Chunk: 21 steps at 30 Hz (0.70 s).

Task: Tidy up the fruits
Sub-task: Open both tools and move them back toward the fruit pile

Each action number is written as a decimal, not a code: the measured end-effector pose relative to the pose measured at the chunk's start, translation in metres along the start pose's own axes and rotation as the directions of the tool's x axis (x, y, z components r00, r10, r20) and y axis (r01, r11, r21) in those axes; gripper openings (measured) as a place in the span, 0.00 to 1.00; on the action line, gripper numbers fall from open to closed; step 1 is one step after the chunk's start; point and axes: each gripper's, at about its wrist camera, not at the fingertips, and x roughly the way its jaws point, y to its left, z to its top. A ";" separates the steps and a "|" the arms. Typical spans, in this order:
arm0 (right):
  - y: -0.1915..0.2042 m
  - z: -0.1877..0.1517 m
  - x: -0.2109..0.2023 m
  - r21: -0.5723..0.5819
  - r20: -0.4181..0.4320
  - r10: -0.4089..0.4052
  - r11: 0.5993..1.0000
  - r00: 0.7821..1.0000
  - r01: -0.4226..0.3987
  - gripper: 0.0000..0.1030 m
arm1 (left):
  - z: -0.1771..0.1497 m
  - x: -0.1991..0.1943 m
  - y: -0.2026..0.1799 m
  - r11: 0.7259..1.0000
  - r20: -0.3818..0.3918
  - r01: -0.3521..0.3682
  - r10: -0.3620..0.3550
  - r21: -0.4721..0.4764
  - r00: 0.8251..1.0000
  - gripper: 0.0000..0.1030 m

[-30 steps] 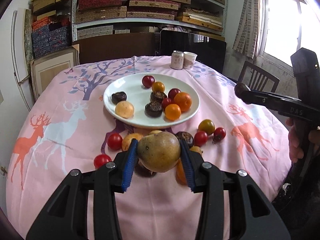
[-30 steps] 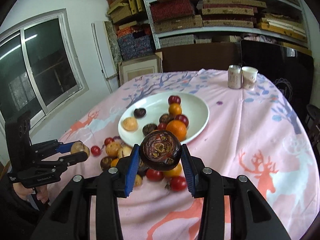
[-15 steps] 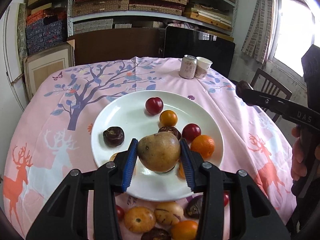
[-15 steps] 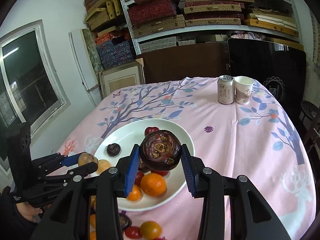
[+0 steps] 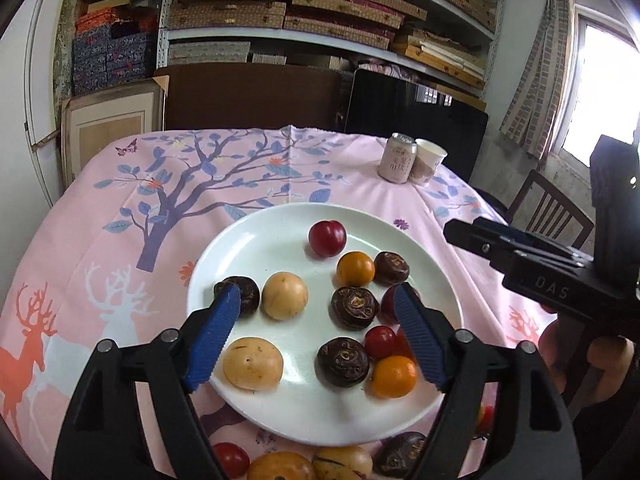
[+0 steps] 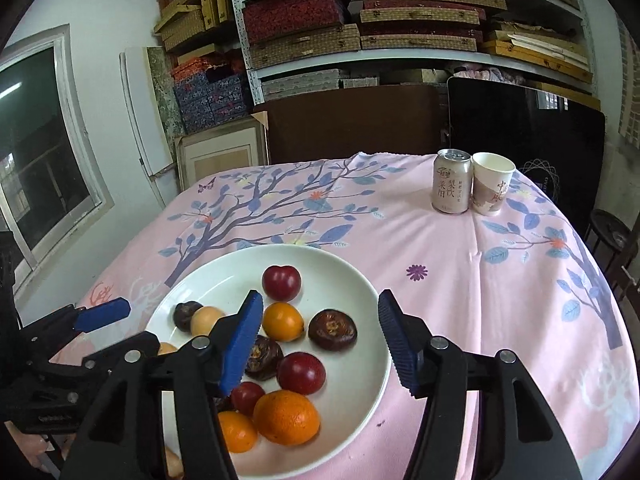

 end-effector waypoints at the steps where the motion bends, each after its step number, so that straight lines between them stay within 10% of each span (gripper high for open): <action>1: -0.002 -0.005 -0.009 0.013 -0.001 0.013 1.000 1.000 -0.013 0.59 | -0.003 -0.010 0.001 1.000 0.016 0.006 -0.006 -0.002 1.000 0.75; 11: -0.005 -0.106 -0.078 0.019 -0.044 -0.051 0.998 0.998 0.052 0.67 | -0.085 -0.095 0.025 0.998 -0.001 -0.066 0.066 0.020 0.998 0.88; 21: -0.025 -0.144 -0.087 0.101 -0.088 -0.027 0.994 0.996 0.036 0.67 | -0.131 -0.071 0.045 0.979 -0.156 -0.184 0.195 0.085 0.968 0.77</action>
